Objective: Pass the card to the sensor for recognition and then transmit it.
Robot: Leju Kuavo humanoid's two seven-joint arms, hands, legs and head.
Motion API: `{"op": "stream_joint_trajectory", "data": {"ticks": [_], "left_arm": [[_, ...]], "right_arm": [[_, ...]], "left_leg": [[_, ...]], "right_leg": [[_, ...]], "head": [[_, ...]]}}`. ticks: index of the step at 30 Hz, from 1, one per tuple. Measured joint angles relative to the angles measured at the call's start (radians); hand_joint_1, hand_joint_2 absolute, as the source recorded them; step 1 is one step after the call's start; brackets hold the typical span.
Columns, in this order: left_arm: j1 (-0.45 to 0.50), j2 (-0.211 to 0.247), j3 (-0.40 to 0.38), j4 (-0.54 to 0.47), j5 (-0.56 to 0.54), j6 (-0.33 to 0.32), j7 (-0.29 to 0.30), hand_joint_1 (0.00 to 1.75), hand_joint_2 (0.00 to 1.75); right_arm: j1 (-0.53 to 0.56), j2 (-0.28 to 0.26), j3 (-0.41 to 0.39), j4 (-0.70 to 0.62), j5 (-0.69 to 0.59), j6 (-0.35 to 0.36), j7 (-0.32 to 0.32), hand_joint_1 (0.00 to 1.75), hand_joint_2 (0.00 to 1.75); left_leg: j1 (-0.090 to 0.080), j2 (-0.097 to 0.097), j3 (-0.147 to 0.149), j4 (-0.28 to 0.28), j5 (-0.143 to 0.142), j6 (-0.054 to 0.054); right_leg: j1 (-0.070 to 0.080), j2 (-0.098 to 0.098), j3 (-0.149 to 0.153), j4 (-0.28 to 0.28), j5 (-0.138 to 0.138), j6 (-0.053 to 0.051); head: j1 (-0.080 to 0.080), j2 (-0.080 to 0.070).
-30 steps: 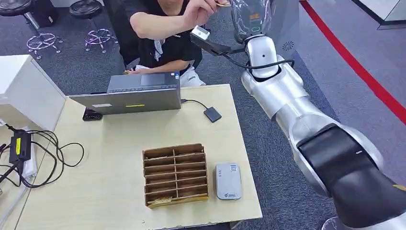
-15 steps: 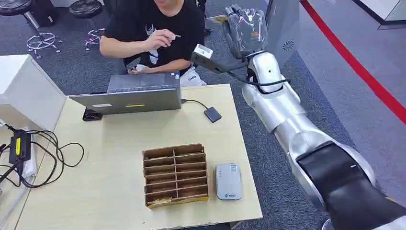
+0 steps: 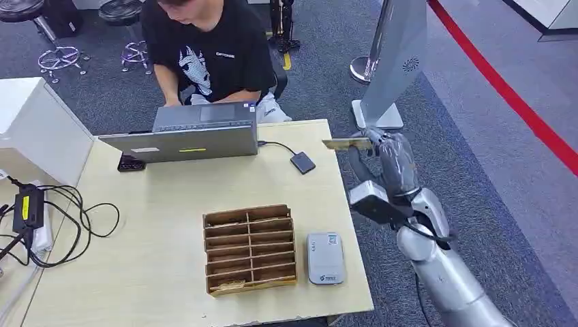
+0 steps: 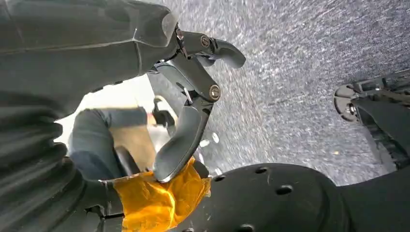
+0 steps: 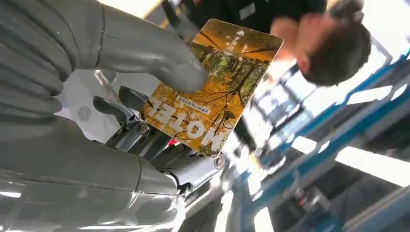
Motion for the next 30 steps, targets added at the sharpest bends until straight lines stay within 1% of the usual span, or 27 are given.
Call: {"op": "stream_joint_trajectory", "data": {"ticks": [2,4,6,7,11,14,16,19,22,25,30], "left_arm": [[0.003,0.002,0.015,0.000,0.008,0.003,0.000,0.00,1.75],[0.007,0.003,0.029,0.000,0.011,0.003,0.000,0.00,1.75],[0.007,0.005,0.038,0.000,0.014,0.003,0.000,0.00,1.75],[0.007,0.005,0.043,0.000,0.014,0.003,0.000,0.00,1.75],[0.007,0.006,0.050,0.000,0.002,-0.001,0.000,0.00,1.75],[0.005,0.006,0.050,0.000,-0.015,-0.003,0.000,0.00,1.75],[0.003,0.006,0.050,0.000,-0.028,-0.006,0.000,0.00,1.75],[-0.001,0.004,0.050,0.000,-0.040,-0.010,0.000,0.00,1.75],[-0.005,0.004,0.050,0.000,-0.047,-0.015,0.000,0.00,1.75],[-0.005,0.004,0.050,0.000,-0.053,-0.015,0.000,0.00,1.75],[-0.005,0.004,0.050,0.000,-0.055,-0.016,0.000,0.00,1.75]], "right_arm": [[0.094,-0.036,-0.027,-0.085,-0.013,0.062,-0.023,1.75,1.75],[0.160,-0.065,-0.045,-0.138,-0.019,0.117,-0.032,1.75,1.75],[0.197,-0.092,-0.051,-0.174,0.004,0.182,-0.036,1.75,1.75],[0.210,-0.102,-0.050,-0.180,0.021,0.198,-0.033,1.75,1.75],[0.211,-0.131,-0.018,-0.175,0.081,0.271,-0.014,1.75,1.75],[0.166,-0.132,0.043,-0.125,0.120,0.311,0.012,1.75,1.75],[0.116,-0.127,0.110,-0.069,0.152,0.308,0.039,1.75,1.75],[0.042,-0.094,0.226,0.032,0.183,0.290,0.090,1.75,1.75],[-0.017,-0.061,0.317,0.126,0.200,0.260,0.140,1.75,1.75],[-0.057,-0.038,0.377,0.207,0.201,0.249,0.164,1.75,1.75],[-0.093,-0.023,0.423,0.278,0.200,0.242,0.167,1.75,1.75]], "left_leg": [[0.000,0.000,-0.001,0.000,0.000,0.000],[0.000,0.001,-0.001,0.000,0.000,0.000],[0.000,0.002,0.000,0.000,0.000,0.000],[0.000,0.002,0.000,0.000,0.000,0.000],[0.000,0.002,0.001,0.000,0.000,0.000],[0.000,0.002,0.001,0.000,0.001,-0.001],[0.000,0.002,0.001,0.000,0.001,-0.001],[0.000,0.002,0.002,0.000,0.001,-0.001],[0.000,0.002,0.001,0.000,0.001,-0.001],[0.000,0.002,0.001,0.000,0.001,-0.001],[0.000,0.002,0.001,0.000,0.001,-0.001]], "right_leg": [[0.000,0.000,0.000,0.000,0.000,0.000],[0.000,0.001,0.000,0.000,0.000,0.000],[0.000,0.001,0.000,0.000,0.000,0.000],[0.000,0.001,0.000,0.000,0.000,0.000],[0.000,0.002,0.001,0.000,0.001,0.000],[0.000,0.002,0.001,0.001,0.001,0.000],[0.000,0.002,0.002,0.001,0.001,0.000],[0.000,0.002,0.002,0.001,0.001,0.000],[0.000,0.002,0.002,0.001,0.001,0.000],[0.000,0.002,0.002,0.001,0.001,0.000],[0.000,0.002,0.002,0.001,0.001,0.000]], "head": [[0.000,0.000],[0.000,0.000],[0.000,0.000],[-0.001,0.000],[0.000,0.000],[0.000,0.000],[0.000,0.000],[0.000,0.000],[0.000,0.000],[0.000,0.000],[0.000,0.000]]}}
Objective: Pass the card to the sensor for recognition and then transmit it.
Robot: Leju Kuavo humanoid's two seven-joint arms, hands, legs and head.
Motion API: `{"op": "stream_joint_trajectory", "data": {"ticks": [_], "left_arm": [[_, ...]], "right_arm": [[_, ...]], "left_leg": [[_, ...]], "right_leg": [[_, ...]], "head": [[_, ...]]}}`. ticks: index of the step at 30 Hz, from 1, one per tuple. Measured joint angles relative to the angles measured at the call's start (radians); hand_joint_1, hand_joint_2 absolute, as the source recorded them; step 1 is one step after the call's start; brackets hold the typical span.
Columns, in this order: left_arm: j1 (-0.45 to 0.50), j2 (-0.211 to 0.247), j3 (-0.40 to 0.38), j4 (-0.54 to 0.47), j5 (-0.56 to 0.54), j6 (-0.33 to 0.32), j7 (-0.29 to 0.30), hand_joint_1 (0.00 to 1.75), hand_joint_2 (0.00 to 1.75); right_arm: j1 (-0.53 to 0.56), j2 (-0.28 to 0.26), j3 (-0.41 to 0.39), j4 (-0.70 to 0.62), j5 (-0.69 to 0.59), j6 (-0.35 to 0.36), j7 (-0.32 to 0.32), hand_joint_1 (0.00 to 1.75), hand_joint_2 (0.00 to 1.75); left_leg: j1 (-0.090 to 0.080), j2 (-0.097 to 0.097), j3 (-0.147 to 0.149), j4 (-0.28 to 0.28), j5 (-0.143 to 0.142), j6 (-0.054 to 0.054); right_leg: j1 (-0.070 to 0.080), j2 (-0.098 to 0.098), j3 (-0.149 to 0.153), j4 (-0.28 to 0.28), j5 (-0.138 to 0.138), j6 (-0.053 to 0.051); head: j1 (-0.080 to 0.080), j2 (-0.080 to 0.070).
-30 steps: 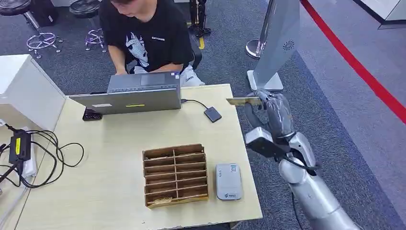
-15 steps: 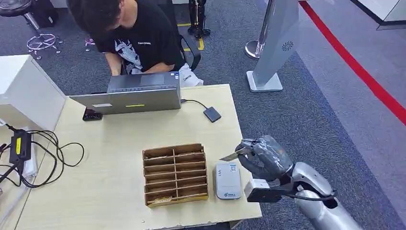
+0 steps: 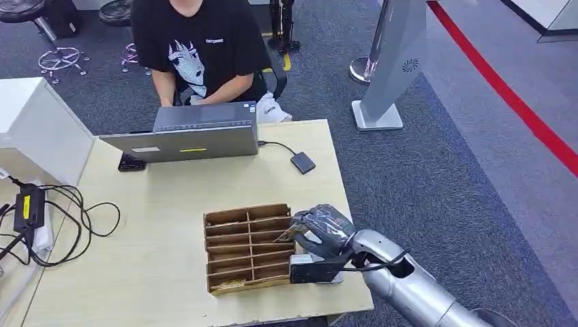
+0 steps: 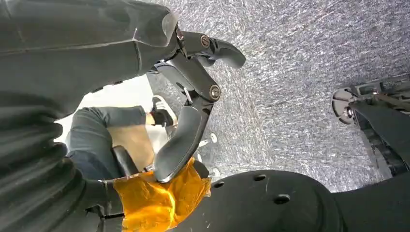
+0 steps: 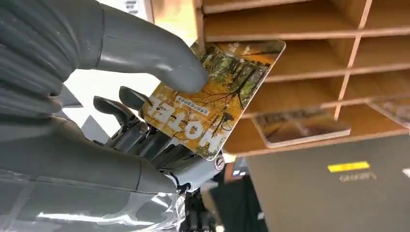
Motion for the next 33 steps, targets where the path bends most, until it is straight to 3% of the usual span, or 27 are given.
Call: {"op": "stream_joint_trajectory", "data": {"ticks": [19,24,30,33], "left_arm": [[0.000,0.000,0.000,0.000,-0.001,0.000,0.000,0.00,1.75],[0.001,0.000,0.000,0.000,-0.001,0.001,0.000,0.00,1.75],[0.008,0.002,0.011,0.000,0.000,0.002,0.000,0.00,1.75],[0.012,0.002,0.025,0.000,0.002,0.005,-0.001,0.00,1.75]], "right_arm": [[-0.035,0.011,0.035,0.053,-0.003,-0.010,0.008,1.75,1.75],[-0.021,-0.008,0.021,0.036,-0.061,-0.032,0.006,1.75,1.75],[0.081,-0.106,-0.112,-0.126,-0.150,-0.070,-0.047,1.75,1.75],[0.199,-0.143,-0.237,-0.258,-0.215,-0.090,-0.113,1.75,1.75]], "left_leg": [[0.000,0.000,0.003,0.000,0.000,0.000],[0.000,0.000,0.003,0.000,0.000,0.000],[0.000,-0.001,0.002,0.001,0.000,0.000],[0.000,-0.003,0.000,0.001,-0.001,0.001]], "right_leg": [[0.000,0.000,0.001,0.000,0.000,0.000],[0.000,0.000,0.002,0.000,0.000,0.000],[0.000,0.000,0.001,-0.001,0.000,0.000],[0.000,-0.003,0.001,-0.001,-0.001,0.001]], "head": [[0.000,0.000],[0.000,0.000],[0.000,0.000],[0.000,0.000]]}}
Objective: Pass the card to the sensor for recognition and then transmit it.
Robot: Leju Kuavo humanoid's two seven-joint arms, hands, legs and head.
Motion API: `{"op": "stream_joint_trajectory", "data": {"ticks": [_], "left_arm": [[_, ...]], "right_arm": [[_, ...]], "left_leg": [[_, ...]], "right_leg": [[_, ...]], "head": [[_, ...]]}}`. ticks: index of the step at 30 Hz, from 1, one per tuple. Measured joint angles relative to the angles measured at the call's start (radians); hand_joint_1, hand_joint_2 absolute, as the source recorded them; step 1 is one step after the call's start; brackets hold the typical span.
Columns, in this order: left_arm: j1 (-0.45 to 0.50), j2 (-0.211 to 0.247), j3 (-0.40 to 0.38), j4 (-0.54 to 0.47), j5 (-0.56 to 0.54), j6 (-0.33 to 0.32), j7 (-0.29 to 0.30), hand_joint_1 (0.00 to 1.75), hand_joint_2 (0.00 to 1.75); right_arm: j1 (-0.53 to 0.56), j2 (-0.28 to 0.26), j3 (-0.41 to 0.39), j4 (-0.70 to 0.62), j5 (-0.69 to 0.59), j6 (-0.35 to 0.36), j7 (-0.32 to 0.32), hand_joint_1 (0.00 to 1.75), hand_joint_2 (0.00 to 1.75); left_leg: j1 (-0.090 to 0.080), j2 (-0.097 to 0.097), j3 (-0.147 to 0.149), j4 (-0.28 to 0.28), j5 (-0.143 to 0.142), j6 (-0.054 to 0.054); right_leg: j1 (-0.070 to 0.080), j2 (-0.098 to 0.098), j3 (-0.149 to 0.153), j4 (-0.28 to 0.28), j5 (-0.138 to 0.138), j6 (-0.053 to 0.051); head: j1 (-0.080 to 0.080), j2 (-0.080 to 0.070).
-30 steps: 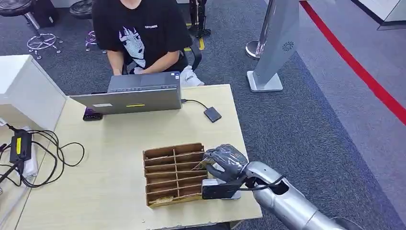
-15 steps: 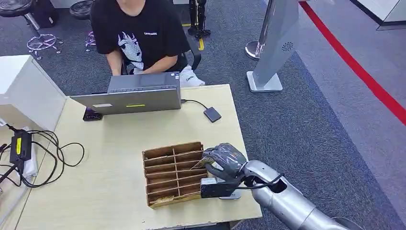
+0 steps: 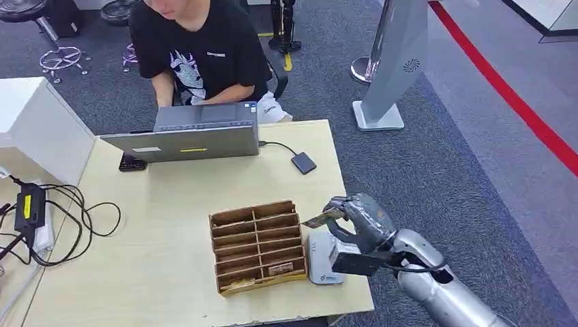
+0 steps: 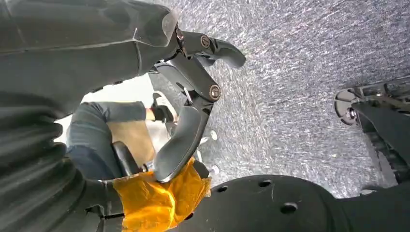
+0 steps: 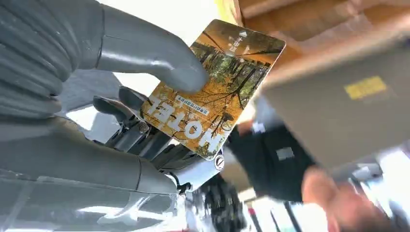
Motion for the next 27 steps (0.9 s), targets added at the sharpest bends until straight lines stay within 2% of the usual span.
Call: {"op": "stream_joint_trajectory", "data": {"ticks": [4,10,12,14,17,20,24,27], "left_arm": [[0.002,0.000,0.004,0.000,0.000,0.003,-0.002,0.00,1.75],[0.002,0.000,0.012,0.000,-0.003,0.003,-0.002,0.00,1.75],[0.002,0.000,0.016,0.000,-0.007,0.002,-0.002,0.00,1.75],[0.001,0.000,0.018,0.000,-0.012,-0.001,-0.002,0.00,1.75],[0.001,0.000,0.018,0.000,-0.027,-0.006,-0.002,0.00,1.75],[0.000,0.001,0.018,0.000,-0.038,-0.007,0.000,0.00,1.75],[0.000,0.002,0.018,0.000,-0.044,-0.008,0.000,0.00,1.75],[-0.001,0.002,0.019,0.000,-0.045,-0.008,0.001,0.00,1.75]], "right_arm": [[0.101,-0.013,-0.145,-0.116,-0.037,0.021,-0.058,1.75,1.75],[0.169,-0.013,-0.253,-0.188,-0.044,0.038,-0.077,1.75,1.75],[0.177,-0.013,-0.277,-0.188,0.001,0.058,-0.048,1.75,1.75],[0.178,-0.019,-0.292,-0.176,0.076,0.085,0.017,1.75,1.75],[0.142,-0.058,-0.280,-0.101,0.158,0.185,0.126,1.75,1.75],[0.068,-0.093,-0.227,0.016,0.186,0.255,0.170,1.75,1.75],[-0.010,-0.117,-0.154,0.140,0.194,0.282,0.214,1.75,1.75],[-0.035,-0.142,-0.121,0.183,0.167,0.282,0.224,1.75,1.75]], "left_leg": [[0.000,0.003,0.000,0.000,-0.001,0.000],[0.000,0.003,0.001,0.000,0.000,0.000],[0.000,0.003,0.001,0.000,0.000,0.000],[0.000,0.003,0.001,0.000,0.000,0.000],[0.000,0.003,0.001,0.000,0.000,0.000],[0.000,0.003,0.002,0.000,0.000,0.000],[0.000,0.003,0.002,0.000,0.000,0.000],[0.000,0.003,0.001,0.000,0.000,0.000]], "right_leg": [[0.000,0.003,-0.001,0.000,0.000,0.000],[0.000,0.003,-0.001,0.000,0.000,0.000],[0.000,0.003,-0.001,0.000,0.000,0.000],[0.000,0.003,0.000,0.000,0.000,0.000],[0.000,0.003,0.000,0.000,0.001,0.000],[0.000,0.004,0.000,0.000,0.001,0.000],[0.000,0.003,0.000,0.000,0.001,0.000],[0.000,0.003,0.000,0.000,0.001,0.000]], "head": [[0.000,0.000],[0.000,0.000],[0.000,0.000],[0.000,0.000],[0.000,0.000],[0.000,0.000],[0.000,0.000],[0.000,0.000]]}}
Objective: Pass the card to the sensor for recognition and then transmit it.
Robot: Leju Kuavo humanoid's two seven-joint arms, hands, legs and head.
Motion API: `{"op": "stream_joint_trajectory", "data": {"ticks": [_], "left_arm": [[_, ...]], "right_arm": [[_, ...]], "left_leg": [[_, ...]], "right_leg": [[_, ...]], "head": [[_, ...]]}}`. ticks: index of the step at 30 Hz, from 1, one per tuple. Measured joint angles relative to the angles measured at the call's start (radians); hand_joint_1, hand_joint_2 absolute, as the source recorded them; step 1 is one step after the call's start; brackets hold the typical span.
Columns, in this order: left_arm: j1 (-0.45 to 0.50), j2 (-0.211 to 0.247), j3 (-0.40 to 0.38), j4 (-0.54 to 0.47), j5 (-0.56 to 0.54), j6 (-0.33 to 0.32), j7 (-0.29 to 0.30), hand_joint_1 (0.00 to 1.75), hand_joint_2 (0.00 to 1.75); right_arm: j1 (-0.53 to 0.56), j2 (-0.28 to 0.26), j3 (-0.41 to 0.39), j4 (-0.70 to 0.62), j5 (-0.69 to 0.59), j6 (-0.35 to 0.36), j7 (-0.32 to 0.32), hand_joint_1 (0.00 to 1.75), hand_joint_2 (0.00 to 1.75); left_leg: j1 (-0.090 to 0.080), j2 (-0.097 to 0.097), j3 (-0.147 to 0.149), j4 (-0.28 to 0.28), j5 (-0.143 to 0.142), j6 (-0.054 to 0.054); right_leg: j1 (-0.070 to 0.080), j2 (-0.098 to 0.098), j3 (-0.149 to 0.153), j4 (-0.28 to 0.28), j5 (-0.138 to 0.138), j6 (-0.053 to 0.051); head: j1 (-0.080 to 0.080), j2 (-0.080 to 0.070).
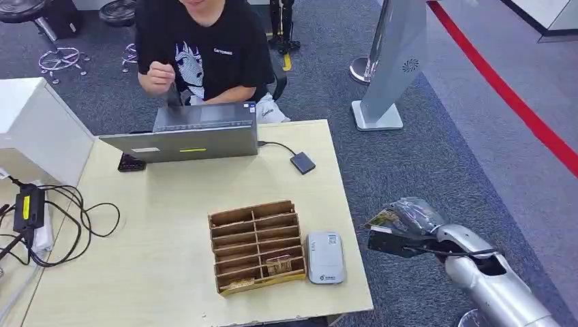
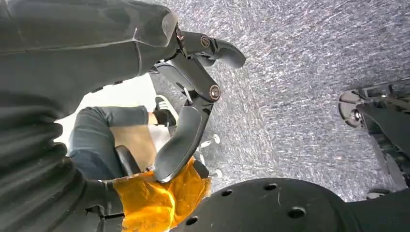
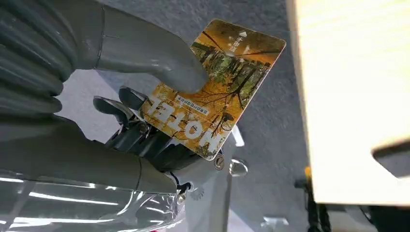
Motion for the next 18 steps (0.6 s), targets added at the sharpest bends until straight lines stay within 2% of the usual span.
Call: {"op": "stream_joint_trajectory", "data": {"ticks": [13,18], "left_arm": [[0.000,0.000,0.015,0.000,-0.002,0.000,0.000,0.00,1.75],[0.000,0.000,0.021,0.000,-0.006,-0.005,0.000,0.00,1.75]], "right_arm": [[-0.012,-0.078,0.051,0.004,-0.079,0.006,-0.026,1.75,1.75],[0.002,-0.112,0.059,-0.036,-0.113,0.029,-0.070,1.75,1.75]], "left_leg": [[0.000,0.000,0.000,0.000,0.000,0.000],[0.000,0.000,0.000,0.000,0.000,0.000]], "right_leg": [[0.000,0.000,0.000,0.000,0.000,0.000],[0.000,0.000,0.000,0.000,0.000,0.000]], "head": [[0.000,0.000],[0.000,0.000]]}}
